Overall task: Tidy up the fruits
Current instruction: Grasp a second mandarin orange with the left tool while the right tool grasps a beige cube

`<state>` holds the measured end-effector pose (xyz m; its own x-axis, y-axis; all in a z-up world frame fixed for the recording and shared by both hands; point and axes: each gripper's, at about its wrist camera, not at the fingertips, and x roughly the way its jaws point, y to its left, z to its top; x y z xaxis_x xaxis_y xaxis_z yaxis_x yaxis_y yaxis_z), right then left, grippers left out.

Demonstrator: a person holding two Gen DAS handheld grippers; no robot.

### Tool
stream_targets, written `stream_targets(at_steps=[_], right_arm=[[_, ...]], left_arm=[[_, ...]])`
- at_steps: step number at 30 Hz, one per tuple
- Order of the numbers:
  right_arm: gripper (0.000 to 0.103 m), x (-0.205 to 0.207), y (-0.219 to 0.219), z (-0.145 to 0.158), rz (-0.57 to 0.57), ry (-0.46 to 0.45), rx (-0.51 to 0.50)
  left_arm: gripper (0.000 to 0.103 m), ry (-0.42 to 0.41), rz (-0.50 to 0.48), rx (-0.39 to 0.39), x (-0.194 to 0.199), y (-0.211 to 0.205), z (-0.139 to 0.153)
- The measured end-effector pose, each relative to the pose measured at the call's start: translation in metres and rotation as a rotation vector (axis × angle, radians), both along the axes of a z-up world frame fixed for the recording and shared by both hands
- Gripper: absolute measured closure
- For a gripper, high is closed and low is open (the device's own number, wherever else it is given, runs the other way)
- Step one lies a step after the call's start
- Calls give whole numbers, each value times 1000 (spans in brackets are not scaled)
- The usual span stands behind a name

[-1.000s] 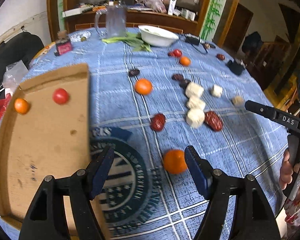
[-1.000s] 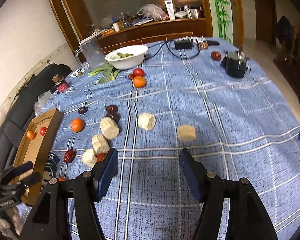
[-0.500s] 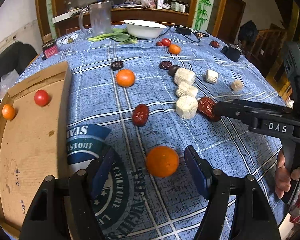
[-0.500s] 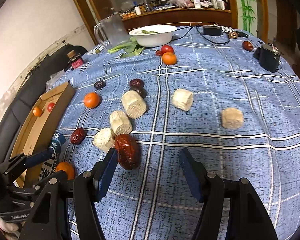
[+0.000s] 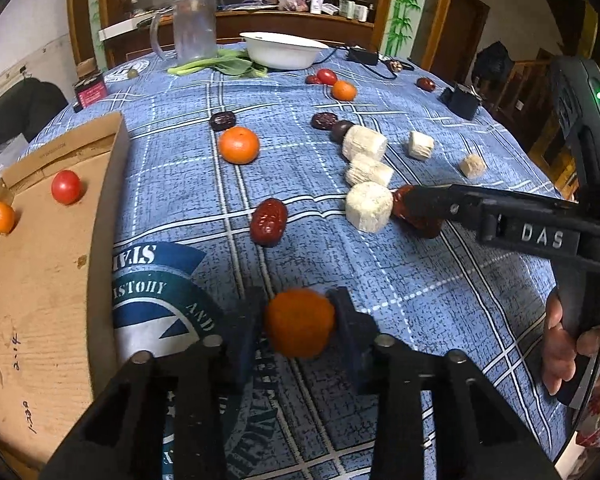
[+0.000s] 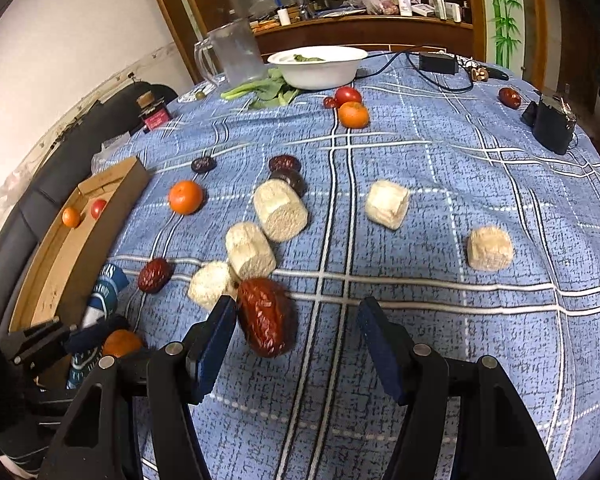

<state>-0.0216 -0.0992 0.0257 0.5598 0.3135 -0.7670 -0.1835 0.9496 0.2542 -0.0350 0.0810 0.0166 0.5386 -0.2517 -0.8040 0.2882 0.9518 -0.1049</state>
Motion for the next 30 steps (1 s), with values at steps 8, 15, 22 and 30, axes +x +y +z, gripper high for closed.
stream_targets(at_steps=[8, 15, 22, 30], right_arm=[[36, 16, -49, 18, -173, -47, 73], [36, 57, -48, 21, -167, -50, -68], [41, 73, -28, -4, -157, 5, -179], [74, 65, -19, -1, -156, -17, -227]], left_arm=[[71, 2, 2, -3, 1, 0, 0], [70, 4, 3, -9, 1, 1, 0], [70, 0, 3, 13, 1, -3, 0], [73, -11, 19, 13, -1, -1, 2]])
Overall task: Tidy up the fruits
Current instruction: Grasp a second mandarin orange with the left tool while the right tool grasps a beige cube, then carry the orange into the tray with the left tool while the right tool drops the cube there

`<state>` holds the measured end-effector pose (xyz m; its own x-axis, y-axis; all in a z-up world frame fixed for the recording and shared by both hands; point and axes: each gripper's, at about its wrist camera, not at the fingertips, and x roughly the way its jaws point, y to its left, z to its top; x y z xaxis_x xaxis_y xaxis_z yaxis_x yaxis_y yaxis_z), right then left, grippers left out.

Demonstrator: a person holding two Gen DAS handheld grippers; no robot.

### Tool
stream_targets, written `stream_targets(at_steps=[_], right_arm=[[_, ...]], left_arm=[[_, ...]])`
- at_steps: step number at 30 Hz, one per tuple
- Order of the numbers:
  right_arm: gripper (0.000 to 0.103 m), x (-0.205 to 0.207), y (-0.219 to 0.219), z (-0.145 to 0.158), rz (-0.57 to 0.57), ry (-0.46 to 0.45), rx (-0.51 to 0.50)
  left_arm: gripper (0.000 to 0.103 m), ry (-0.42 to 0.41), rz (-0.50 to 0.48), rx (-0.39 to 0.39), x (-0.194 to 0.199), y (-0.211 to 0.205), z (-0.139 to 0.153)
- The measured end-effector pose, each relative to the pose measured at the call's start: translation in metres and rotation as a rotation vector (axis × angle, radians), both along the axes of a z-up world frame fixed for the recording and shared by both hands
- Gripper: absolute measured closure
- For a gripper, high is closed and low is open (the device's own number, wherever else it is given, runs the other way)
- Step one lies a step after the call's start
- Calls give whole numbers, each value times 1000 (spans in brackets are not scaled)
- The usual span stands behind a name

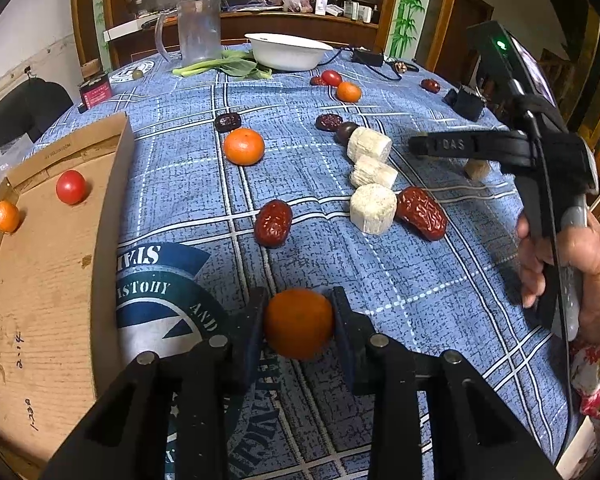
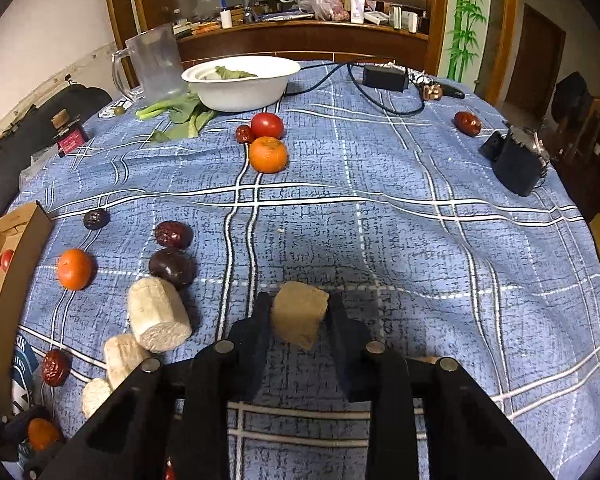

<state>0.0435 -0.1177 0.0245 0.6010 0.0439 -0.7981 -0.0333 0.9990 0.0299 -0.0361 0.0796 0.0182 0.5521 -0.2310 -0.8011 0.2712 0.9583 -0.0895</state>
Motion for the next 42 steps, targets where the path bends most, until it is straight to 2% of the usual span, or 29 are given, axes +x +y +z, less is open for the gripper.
stream_targets(at_steps=[10, 15, 23, 29, 35, 42], right_arm=[[74, -59, 9, 28, 46, -66, 33], [74, -100, 32, 42, 116, -91, 66], [74, -137, 72, 60, 223, -115, 105], [73, -146, 104, 67, 295, -101, 146], [73, -137, 141, 72, 357, -66, 192], [73, -109, 199, 76, 428, -41, 240]], left_arm=[[73, -31, 30, -42, -18, 8, 14], [73, -54, 47, -65, -29, 15, 24], [73, -105, 96, -103, -49, 43, 44], [73, -135, 177, -126, -54, 85, 55], [73, -147, 272, -107, -39, 139, 63], [73, -156, 352, 0, -4, 196, 73]])
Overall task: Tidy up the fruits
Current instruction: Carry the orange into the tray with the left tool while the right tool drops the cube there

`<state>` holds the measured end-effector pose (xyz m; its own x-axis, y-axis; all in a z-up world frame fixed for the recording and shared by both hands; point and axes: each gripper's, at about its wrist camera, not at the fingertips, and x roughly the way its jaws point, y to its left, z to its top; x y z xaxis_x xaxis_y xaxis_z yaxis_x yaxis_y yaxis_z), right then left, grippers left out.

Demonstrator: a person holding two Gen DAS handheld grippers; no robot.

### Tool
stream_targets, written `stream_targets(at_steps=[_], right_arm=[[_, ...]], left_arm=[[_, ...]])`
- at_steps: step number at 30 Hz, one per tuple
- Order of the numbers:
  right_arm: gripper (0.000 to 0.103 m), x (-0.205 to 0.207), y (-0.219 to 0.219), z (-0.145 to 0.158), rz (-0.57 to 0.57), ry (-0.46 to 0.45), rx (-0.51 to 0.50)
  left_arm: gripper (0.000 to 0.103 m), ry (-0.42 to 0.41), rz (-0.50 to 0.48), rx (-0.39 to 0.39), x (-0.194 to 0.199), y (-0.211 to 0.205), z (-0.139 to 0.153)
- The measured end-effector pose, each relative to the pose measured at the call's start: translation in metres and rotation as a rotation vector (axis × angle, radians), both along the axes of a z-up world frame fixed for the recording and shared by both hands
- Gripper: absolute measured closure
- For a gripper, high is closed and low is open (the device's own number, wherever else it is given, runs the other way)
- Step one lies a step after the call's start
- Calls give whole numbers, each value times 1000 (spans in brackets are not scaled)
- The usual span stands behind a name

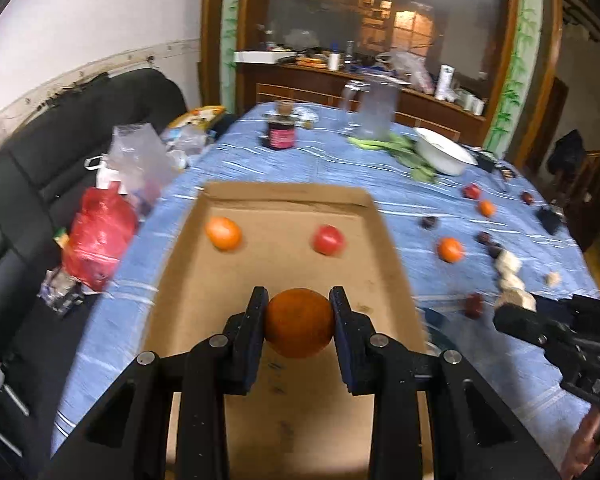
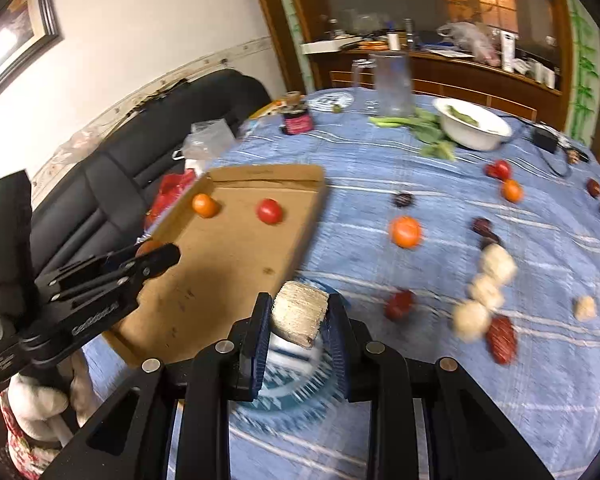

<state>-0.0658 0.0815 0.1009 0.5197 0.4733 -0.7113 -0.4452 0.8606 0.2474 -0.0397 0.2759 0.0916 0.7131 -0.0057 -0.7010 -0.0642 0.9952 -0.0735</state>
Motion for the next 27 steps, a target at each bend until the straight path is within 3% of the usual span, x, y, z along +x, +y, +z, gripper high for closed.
stream_targets(at_steps=[6, 11, 18, 27], right_arm=[[73, 40, 59, -18, 52, 66, -24], [73, 72, 101, -46, 70, 106, -115], [73, 94, 125, -71, 80, 156, -180], [73, 101, 134, -72, 89, 150, -230]], left_arm=[[73, 93, 62, -33, 43, 44, -16], [73, 187, 80, -43, 71, 64, -38], [72, 269, 80, -44, 89, 72, -60], [70, 284, 73, -34, 95, 68, -61]])
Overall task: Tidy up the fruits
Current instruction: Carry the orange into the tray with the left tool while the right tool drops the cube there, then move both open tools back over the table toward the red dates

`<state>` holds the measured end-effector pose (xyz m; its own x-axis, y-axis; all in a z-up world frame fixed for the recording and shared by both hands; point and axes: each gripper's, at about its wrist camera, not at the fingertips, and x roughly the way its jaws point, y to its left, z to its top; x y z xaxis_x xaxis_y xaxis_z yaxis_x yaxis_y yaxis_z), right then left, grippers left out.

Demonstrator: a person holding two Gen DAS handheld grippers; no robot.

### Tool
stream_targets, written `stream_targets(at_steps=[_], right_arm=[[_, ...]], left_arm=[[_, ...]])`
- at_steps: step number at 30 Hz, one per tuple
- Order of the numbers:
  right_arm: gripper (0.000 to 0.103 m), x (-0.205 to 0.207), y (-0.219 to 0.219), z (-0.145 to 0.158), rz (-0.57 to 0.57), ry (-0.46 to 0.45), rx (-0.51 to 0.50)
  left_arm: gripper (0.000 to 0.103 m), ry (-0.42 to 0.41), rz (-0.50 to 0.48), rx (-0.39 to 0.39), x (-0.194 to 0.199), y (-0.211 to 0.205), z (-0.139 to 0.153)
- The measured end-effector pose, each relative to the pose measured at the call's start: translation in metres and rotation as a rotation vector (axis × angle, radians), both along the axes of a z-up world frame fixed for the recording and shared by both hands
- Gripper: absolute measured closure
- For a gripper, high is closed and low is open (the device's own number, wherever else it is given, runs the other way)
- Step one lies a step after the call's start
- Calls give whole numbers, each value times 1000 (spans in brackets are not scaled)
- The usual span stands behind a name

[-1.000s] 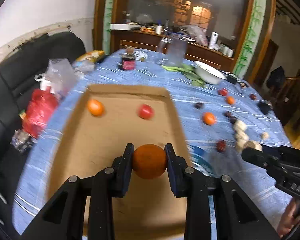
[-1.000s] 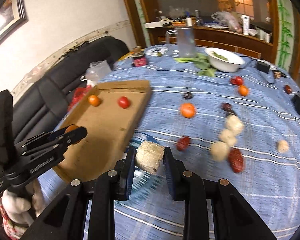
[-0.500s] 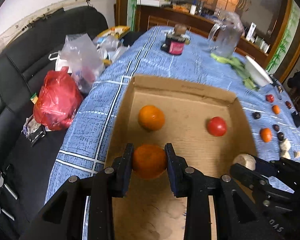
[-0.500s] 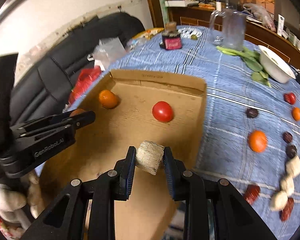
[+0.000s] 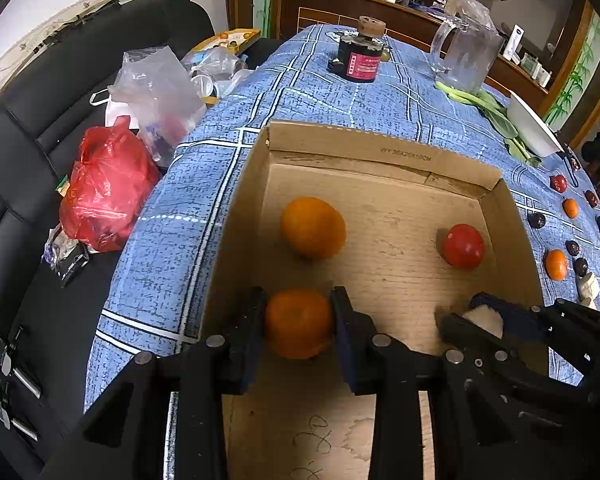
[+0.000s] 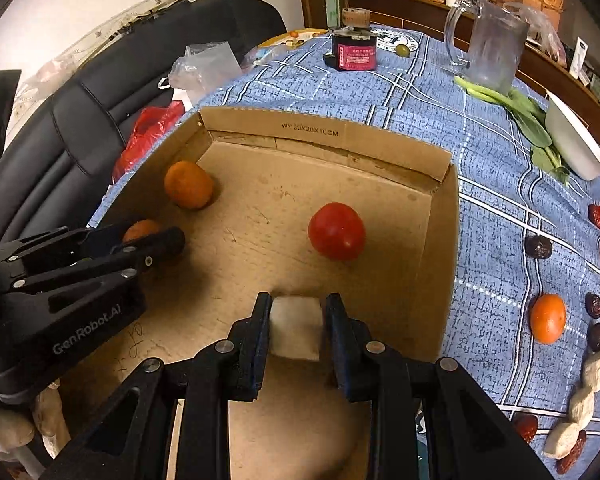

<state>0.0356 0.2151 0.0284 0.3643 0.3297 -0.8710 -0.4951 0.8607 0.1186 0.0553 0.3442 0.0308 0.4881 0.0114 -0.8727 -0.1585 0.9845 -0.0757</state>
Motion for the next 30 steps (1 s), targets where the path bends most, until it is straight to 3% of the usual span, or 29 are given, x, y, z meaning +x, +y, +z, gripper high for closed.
stream_targets(at_steps=[5, 13, 17, 25, 30], right_arm=[[67, -3, -2, 6, 1, -22, 17], [62, -30, -28, 38, -15, -93, 124], [50, -58, -63, 52, -65, -120, 219], [49, -134, -150, 61, -212, -208, 287], [48, -173, -212, 60, -348, -222, 320]], left_arm=[[61, -21, 7, -43, -5, 5, 8], [47, -149, 69, -112, -45, 16, 50], [42, -229, 78, -150, -87, 2, 68], [37, -316, 34, -223, -157, -53, 78], [37, -332, -42, -206, -178, -96, 89]])
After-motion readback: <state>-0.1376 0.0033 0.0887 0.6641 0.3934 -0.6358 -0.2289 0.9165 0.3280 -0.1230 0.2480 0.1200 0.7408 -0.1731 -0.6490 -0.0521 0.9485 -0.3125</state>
